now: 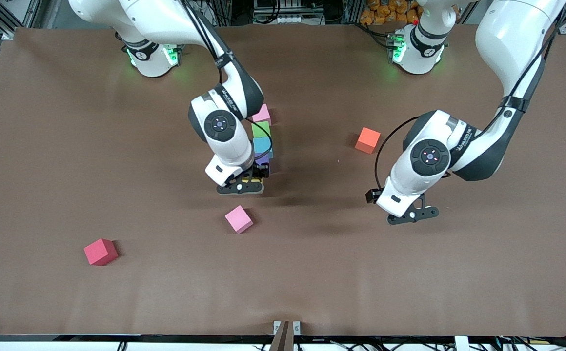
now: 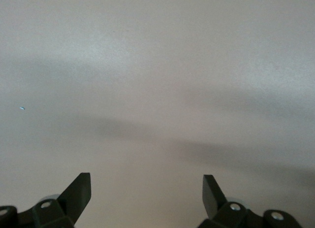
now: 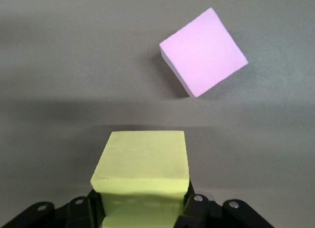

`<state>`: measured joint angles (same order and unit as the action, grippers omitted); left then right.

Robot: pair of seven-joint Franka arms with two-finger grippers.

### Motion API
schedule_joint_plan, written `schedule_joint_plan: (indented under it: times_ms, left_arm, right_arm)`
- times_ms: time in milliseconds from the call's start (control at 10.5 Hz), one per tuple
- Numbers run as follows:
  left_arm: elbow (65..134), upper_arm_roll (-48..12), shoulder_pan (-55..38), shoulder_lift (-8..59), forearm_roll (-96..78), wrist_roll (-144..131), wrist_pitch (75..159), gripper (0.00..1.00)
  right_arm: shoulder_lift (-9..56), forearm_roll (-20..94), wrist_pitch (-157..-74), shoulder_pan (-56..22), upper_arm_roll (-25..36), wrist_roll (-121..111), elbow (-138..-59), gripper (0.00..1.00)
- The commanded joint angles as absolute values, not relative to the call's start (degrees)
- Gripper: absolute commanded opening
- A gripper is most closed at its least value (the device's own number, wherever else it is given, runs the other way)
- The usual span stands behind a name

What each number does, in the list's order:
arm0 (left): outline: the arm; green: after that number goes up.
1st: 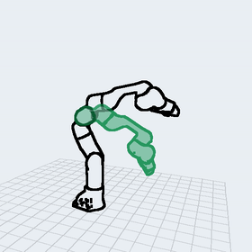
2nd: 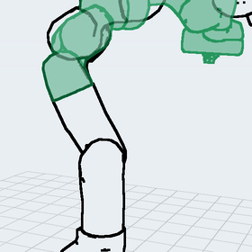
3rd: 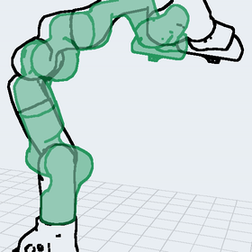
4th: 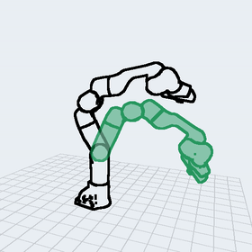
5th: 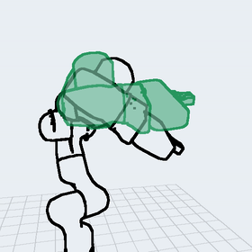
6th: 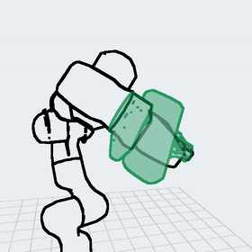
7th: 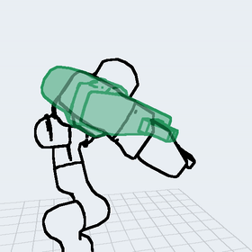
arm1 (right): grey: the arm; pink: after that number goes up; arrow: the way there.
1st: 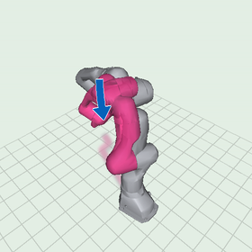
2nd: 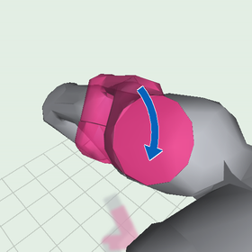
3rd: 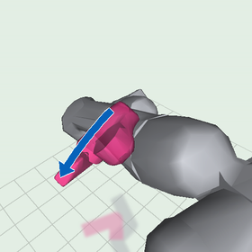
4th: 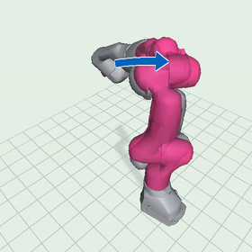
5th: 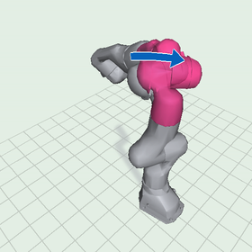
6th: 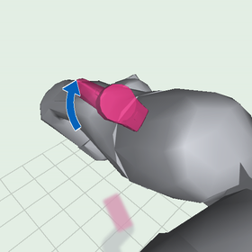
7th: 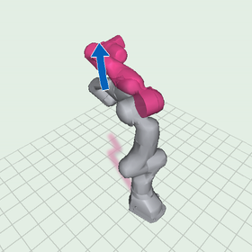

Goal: Arrange blocks into number 1
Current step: 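Place the yellow cube beside the purple cube with the right gripper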

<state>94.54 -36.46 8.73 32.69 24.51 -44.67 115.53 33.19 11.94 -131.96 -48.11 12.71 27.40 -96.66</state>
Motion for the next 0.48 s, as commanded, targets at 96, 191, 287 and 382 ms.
schedule_joint_plan:
  times_ms: [96, 191, 287, 382]
  left_arm:
    - [95.01, -37.00, 9.49, 31.73, 23.82, -43.33, 114.26, 1.00]
    - [95.01, -37.00, 9.49, 31.73, 23.82, -43.33, 114.26, 1.00]
    - [95.01, -37.00, 9.49, 31.73, 23.82, -43.42, 114.26, 1.00]
    - [95.10, -37.00, 9.49, 31.73, 23.82, -43.42, 114.17, 1.00]
  right_arm:
    - [35.68, 11.69, -131.57, -50.53, 13.89, 30.75, -94.39, 0.34]
    - [35.68, 11.69, -131.05, -51.15, 13.89, 31.54, -94.66, 0.34]
    - [35.60, 11.78, -130.87, -51.50, 13.80, 31.64, -95.44, 0.34]
    - [35.68, 11.86, -130.96, -51.76, 13.71, 31.55, -96.23, 0.34]
